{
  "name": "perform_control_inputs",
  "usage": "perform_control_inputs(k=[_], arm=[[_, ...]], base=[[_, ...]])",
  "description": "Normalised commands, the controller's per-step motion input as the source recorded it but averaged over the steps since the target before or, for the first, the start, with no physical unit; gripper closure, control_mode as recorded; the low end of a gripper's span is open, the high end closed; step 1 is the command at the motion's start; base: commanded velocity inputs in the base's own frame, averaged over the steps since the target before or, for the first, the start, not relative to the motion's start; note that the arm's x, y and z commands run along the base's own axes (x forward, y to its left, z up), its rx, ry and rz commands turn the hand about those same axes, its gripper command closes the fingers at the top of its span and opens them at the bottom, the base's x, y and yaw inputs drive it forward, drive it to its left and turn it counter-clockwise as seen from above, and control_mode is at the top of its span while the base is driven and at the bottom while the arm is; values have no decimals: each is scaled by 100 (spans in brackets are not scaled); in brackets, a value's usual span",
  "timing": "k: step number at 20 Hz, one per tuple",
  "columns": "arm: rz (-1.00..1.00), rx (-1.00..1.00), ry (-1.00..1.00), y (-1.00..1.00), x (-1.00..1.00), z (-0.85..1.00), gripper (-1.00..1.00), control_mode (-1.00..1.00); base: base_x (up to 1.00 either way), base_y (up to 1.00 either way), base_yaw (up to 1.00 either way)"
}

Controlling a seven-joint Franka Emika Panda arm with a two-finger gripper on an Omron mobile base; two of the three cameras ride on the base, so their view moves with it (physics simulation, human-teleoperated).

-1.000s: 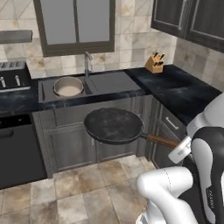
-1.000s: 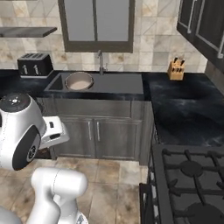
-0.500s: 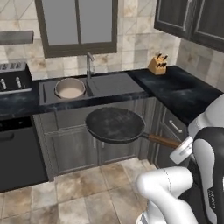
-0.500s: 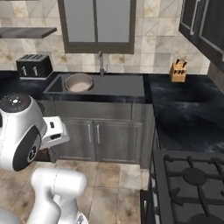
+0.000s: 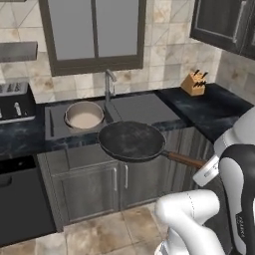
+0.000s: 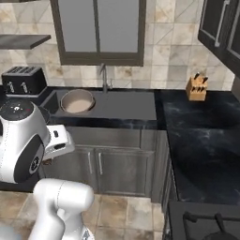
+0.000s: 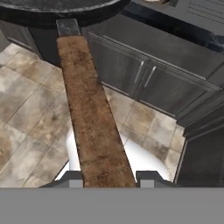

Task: Move the pot and pan from the stove into the sink.

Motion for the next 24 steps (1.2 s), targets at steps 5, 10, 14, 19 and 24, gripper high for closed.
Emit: perform_control_inputs(k=[5,10,14,19,24], arm=[[0,0,0,0,0,0,100,100],[0,0,0,0,0,0,100,100],[0,0,0,0,0,0,100,100],[0,0,0,0,0,0,100,100],[0,0,0,0,0,0,100,-100]], base=[[84,6,0],[79,7,0],[76,7,0],[52,3,0],[5,0,0]])
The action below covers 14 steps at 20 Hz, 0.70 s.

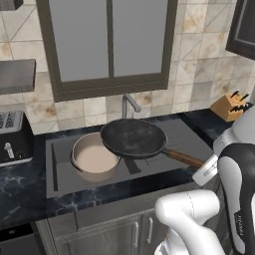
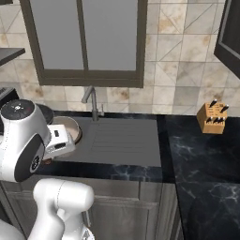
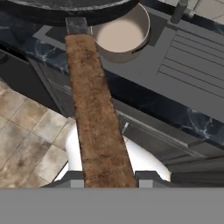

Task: Move the pot and pan from the stove into the sink.

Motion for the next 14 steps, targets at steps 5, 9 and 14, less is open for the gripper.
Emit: perform_control_inputs(k=[5,9,14], arm=[[0,0,-1,0,29,-4,100,-100],[0,-1,-1,7,45,-20,100,-100],[0,-6,0,13,47,-34,100,-100]], base=[[0,0,0],[0,0,0],[0,0,0]])
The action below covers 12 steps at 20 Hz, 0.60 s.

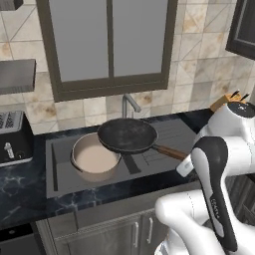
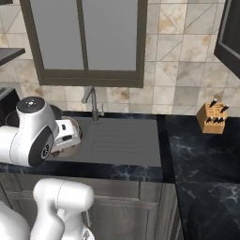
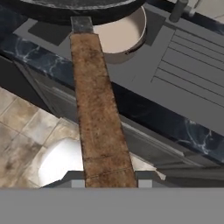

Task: Move the pot and pan from the stove into the sink.

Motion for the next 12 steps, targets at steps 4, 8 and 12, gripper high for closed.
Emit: perform_control_inputs(k=[4,8,12], arm=[[0,-7,1,17,42,-38,100,-100],[1,-8,0,24,39,-39,100,-100],[0,-8,0,35,49,-37,100,-100]], base=[[0,0,0],[0,0,0],[0,0,0]])
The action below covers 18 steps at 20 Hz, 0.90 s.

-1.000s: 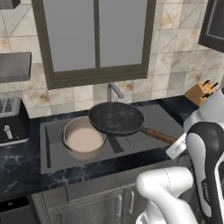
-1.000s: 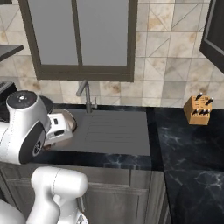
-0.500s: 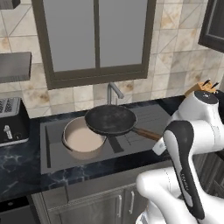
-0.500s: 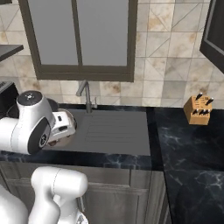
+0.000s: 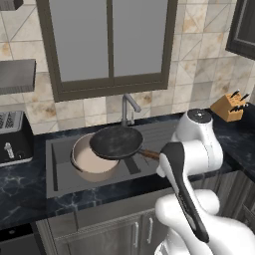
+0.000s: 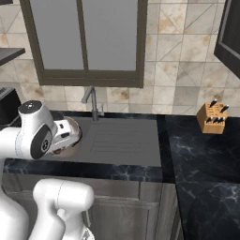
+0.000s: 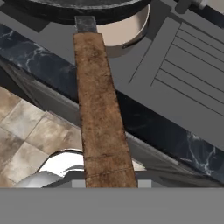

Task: Move the pot and pan from the stove into the sink.

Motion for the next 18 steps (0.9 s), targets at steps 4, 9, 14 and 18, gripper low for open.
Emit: perform_control_inputs(k=[4,9,14,18], arm=[[0,-9,0,53,57,-38,100,-100],[0,-9,0,53,60,-38,100,-100],[0,-8,0,46,67,-40,100,-100],[0,-3,0,23,77,-44,100,-100]], base=[[0,0,0],[0,0,0],[0,0,0],[0,0,0]])
